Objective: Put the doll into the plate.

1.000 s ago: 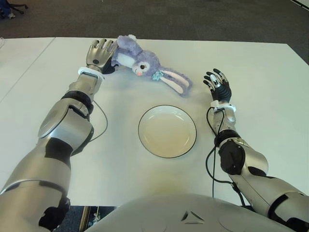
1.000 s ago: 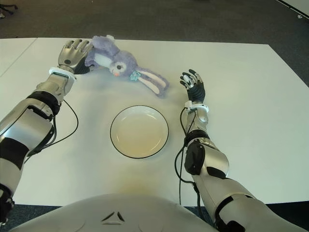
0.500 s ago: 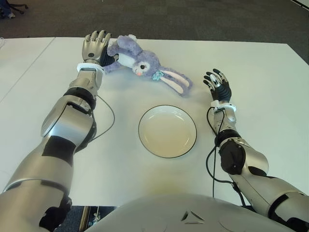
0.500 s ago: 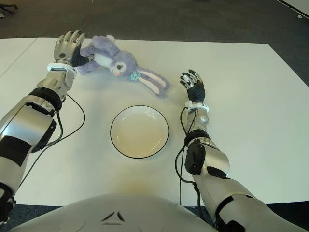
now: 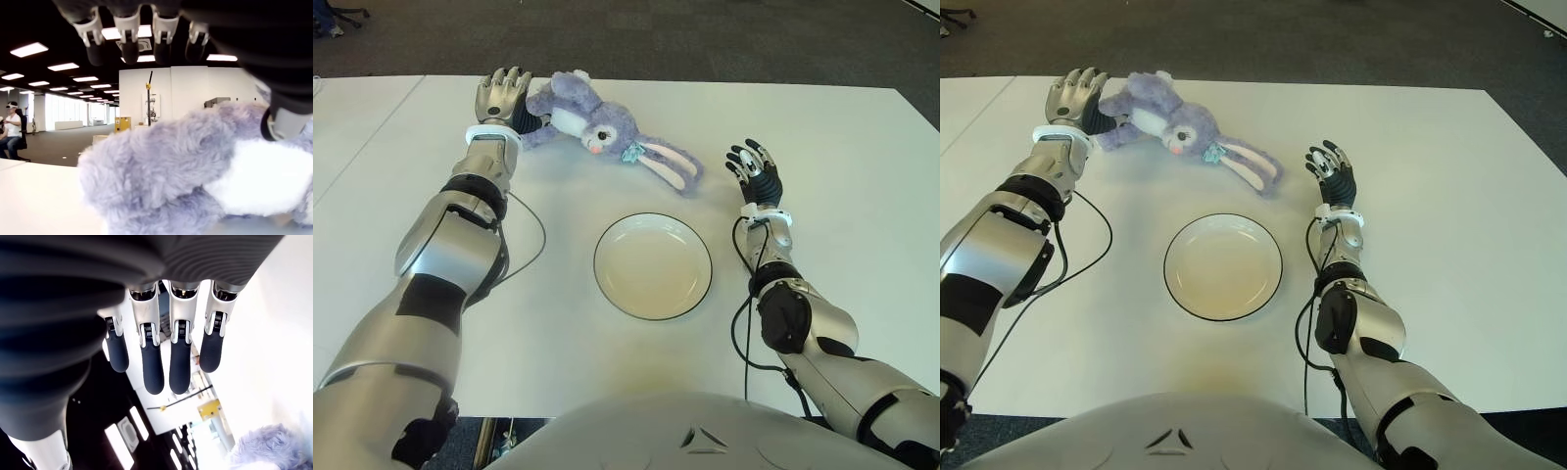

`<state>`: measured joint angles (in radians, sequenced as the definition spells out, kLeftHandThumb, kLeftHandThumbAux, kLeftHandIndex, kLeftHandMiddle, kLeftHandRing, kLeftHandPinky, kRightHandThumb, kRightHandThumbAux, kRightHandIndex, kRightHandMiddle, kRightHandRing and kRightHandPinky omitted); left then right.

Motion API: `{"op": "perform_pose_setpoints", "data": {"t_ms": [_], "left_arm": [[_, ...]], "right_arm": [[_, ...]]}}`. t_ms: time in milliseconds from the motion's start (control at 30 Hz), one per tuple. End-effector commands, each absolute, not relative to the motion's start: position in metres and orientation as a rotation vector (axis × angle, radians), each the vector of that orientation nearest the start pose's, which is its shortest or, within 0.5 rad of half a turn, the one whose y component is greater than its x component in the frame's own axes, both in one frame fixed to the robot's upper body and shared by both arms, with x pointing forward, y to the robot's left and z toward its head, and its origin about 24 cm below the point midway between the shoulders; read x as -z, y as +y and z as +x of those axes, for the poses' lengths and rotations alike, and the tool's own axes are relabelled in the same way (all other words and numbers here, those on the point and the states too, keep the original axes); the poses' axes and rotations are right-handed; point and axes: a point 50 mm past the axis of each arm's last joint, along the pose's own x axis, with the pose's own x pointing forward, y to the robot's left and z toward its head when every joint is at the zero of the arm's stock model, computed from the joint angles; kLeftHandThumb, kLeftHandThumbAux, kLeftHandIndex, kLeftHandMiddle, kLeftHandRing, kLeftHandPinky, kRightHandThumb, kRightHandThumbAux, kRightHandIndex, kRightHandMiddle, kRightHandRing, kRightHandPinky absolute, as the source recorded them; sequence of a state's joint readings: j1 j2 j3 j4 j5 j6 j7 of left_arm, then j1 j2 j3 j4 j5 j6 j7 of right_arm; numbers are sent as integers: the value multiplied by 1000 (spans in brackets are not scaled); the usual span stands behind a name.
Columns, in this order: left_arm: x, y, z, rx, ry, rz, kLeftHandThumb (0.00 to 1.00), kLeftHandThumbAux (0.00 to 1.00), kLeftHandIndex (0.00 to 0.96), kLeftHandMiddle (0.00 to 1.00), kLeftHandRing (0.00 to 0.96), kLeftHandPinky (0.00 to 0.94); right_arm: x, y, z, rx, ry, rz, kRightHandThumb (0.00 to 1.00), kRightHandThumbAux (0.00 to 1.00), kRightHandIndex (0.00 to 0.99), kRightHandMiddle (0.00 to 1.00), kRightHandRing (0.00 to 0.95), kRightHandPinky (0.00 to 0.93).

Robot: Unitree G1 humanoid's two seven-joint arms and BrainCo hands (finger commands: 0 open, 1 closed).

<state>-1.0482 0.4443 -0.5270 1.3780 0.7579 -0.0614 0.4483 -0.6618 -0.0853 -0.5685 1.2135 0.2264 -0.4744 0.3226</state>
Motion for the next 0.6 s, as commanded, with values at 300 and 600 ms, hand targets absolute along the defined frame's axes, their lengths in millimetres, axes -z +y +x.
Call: {"op": "perform_pose_setpoints", "data": {"t_ms": [300,600], "left_arm": [[-134,227,405,-151,-20,1638,301,417,0,10,2,0],[-144,214,410,-132,-94,1694,259,416,0,15,5,0]], "right_arm": [[94,-183,250,229,473,592,88,741,236,348,336,284],[94,-183,250,227,475,598,88,742,233,347,345,326]]}}
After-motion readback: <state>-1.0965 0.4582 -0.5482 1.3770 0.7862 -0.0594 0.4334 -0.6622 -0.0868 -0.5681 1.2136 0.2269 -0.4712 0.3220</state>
